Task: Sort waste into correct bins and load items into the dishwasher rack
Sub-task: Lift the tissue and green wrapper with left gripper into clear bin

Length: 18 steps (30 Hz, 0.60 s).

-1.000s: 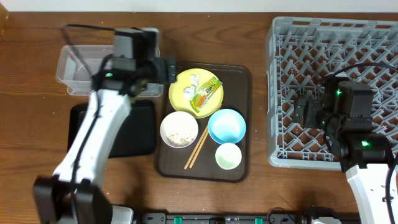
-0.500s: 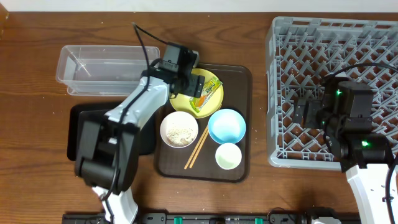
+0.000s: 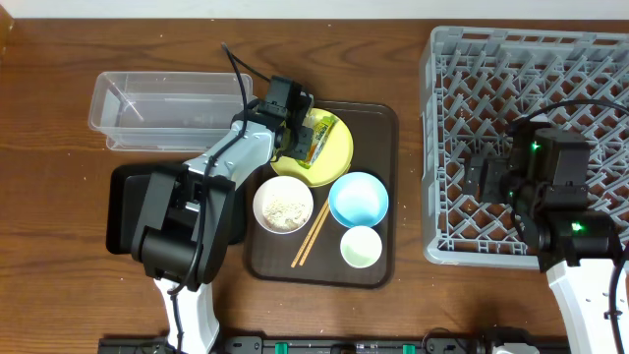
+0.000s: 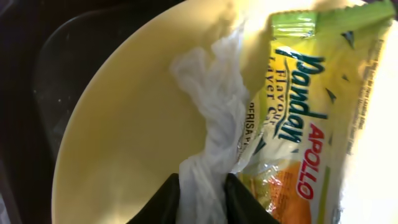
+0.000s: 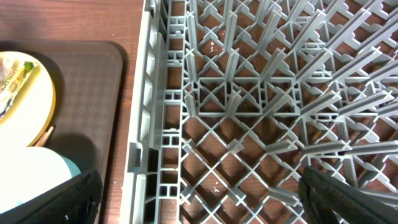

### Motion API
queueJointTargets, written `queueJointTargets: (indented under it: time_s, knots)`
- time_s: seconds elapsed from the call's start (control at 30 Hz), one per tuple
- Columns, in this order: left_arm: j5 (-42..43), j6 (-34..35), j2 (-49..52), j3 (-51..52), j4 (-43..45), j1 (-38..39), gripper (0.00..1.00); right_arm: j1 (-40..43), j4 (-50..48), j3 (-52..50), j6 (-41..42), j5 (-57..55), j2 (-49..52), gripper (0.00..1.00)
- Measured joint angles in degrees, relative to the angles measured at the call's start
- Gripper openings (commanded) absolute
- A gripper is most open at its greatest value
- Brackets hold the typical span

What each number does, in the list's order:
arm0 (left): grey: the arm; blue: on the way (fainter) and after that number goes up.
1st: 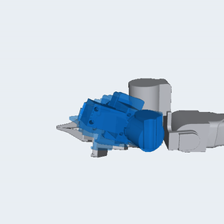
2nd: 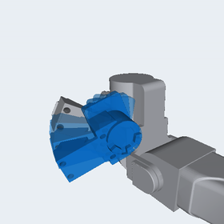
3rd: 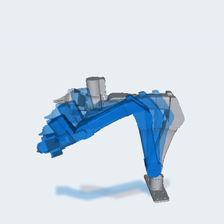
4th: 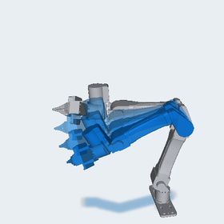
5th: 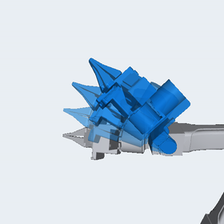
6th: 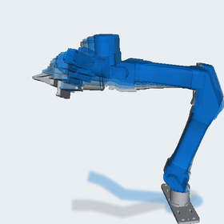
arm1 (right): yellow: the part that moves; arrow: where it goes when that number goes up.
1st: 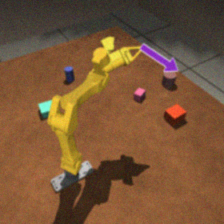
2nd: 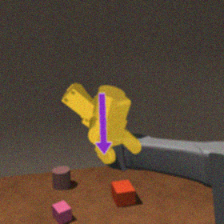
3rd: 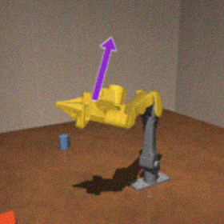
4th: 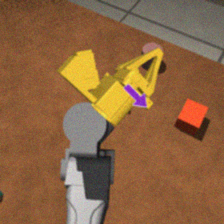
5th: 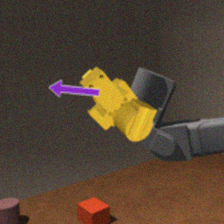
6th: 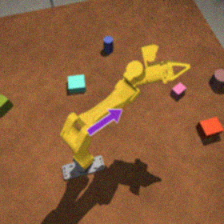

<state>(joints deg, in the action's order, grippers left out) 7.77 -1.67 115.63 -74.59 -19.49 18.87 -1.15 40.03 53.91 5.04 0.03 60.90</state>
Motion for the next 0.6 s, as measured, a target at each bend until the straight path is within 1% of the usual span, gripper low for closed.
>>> queueJointTargets:
  time_s: [0.17, 0.33, 0.43, 0.6]
  knots:
    - [-0.68, -0.02, -2.05, 0.0, -0.11, -0.09, 0.23, 0.0, 0.0, 0.0, 0.0, 0.02, 0.0, 0.99]
    - [-2.62, -0.04, -9.31, 0.0, -0.76, -1.11, 0.23, 0.0, 0.0, 0.0, 0.0, 0.02, 0.0, 0.99]
    - [-3.63, -0.04, -14.43, -0.02, -0.79, -2.75, 0.23, 0.0, 0.0, 0.0, 0.0, 0.0, 0.0, 0.99]
    - [-6.47, -0.04, -19.58, -0.02, -0.57, -6.88, 0.23, 0.0, 0.0, 0.0, 0.02, 0.0, 0.0, 0.99]
